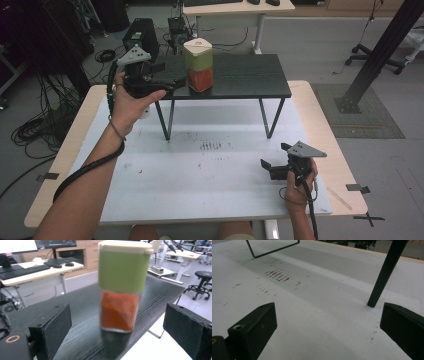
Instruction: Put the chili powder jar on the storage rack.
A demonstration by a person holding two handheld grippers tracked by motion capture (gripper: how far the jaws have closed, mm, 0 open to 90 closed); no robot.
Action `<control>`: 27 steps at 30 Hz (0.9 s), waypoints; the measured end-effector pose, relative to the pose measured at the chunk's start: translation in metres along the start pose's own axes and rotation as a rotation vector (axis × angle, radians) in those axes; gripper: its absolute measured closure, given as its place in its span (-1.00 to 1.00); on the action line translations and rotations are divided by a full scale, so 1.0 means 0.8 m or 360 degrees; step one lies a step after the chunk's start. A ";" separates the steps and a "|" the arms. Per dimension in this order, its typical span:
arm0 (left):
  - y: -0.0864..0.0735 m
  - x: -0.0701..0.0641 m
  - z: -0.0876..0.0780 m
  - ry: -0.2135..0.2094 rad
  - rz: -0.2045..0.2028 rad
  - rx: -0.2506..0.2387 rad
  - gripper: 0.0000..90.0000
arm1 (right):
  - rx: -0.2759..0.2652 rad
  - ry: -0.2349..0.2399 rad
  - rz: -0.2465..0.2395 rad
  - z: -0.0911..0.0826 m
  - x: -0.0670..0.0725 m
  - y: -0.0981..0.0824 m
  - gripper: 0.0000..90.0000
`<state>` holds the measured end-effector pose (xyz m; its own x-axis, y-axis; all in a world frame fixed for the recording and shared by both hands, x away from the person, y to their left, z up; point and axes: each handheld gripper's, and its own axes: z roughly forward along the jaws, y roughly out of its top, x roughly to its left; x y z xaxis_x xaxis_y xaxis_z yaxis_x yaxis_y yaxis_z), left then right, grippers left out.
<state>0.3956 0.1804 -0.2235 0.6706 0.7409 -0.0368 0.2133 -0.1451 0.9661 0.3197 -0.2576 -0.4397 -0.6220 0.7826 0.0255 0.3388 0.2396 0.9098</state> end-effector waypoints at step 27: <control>-0.074 -0.004 -0.099 0.0107 -0.0055 -0.0043 -0.81 | 0.0069 -0.0050 0.0041 0.004 -0.005 -0.003 -0.98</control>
<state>0.3245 0.2380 -0.2601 0.6138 0.7876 -0.0541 0.2157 -0.1014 0.9712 0.3235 -0.2590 -0.4432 -0.5907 0.8061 0.0349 0.3848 0.2435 0.8903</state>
